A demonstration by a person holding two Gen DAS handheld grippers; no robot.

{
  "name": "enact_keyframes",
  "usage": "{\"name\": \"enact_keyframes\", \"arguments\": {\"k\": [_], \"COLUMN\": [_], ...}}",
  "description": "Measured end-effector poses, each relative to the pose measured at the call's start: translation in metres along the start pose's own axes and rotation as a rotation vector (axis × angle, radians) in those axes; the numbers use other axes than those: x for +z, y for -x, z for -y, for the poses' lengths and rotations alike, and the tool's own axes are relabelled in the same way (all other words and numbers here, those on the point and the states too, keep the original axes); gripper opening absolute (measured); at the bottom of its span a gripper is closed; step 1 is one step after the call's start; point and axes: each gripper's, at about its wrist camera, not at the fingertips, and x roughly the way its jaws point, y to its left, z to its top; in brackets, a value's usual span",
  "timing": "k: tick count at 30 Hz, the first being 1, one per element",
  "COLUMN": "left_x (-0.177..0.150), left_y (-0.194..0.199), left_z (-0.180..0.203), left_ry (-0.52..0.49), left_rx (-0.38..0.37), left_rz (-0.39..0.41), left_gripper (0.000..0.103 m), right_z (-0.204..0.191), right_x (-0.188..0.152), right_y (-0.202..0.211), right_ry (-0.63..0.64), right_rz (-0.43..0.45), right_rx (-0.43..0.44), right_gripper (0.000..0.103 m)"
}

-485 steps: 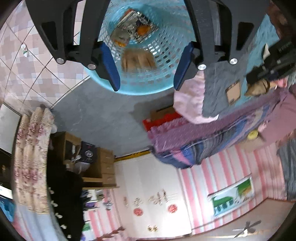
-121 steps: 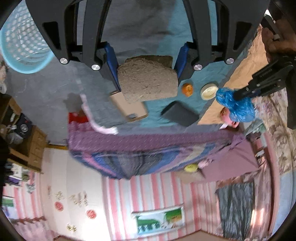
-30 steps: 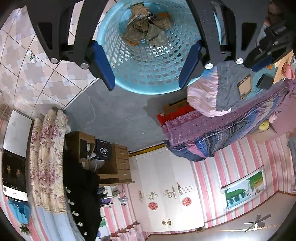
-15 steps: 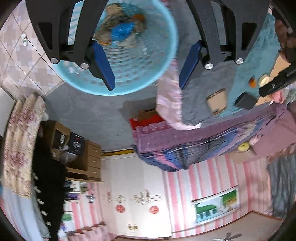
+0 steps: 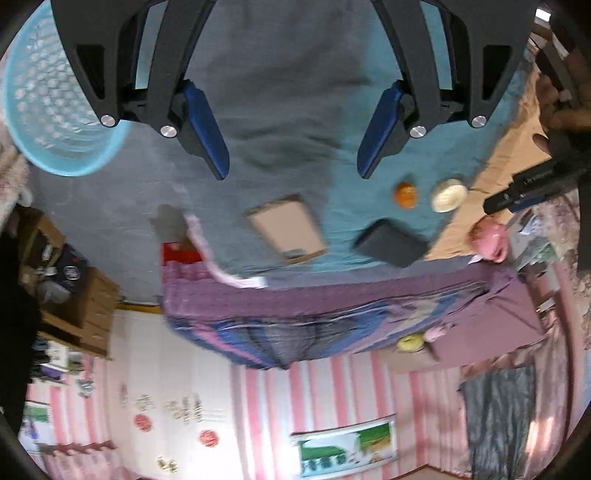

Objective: Collect trash
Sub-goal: 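Move both open grippers back over the bed, then grasp the orange peel with the right gripper while the left grasps the white lid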

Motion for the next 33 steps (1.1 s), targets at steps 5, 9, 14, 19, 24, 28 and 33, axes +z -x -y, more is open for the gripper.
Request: {"name": "enact_keyframes", "arguments": {"k": [5,9,14,19,24,28,33], "left_x": [-0.006,-0.004,0.004,0.01,0.013,0.015,0.016], "left_y": [-0.01,-0.013,-0.013,-0.016,-0.024,-0.036,-0.049], "left_z": [-0.029,-0.047,-0.064,-0.076,-0.072,-0.071,-0.067], "left_ry": [0.012,0.048,0.105,0.173,0.147,0.155,0.151], "left_rx": [0.046,0.055,0.082,0.048,0.085,0.085,0.083], "left_rz": [-0.035,-0.032,-0.015,-0.013,-0.014,-0.027,-0.053], "left_gripper": [0.076,0.077,0.079,0.08,0.085,0.087,0.087], "right_z": [-0.045,-0.079,-0.104,-0.116,-0.12,-0.125,-0.126], "right_x": [0.002,0.001,-0.002,0.001,0.004,0.003,0.005], "right_y": [-0.031,-0.052,-0.069,-0.095,-0.113,-0.129,-0.146], "right_ry": [0.012,0.033,0.064,0.111,0.124,0.148,0.156], "right_rz": [-0.047,-0.073,-0.088,-0.145,-0.169,-0.191,-0.209], "right_rx": [0.059,0.087,0.072,0.086,0.079,0.073,0.072], "right_gripper": [0.071,0.071,0.071,0.071,0.071,0.071,0.071]}}
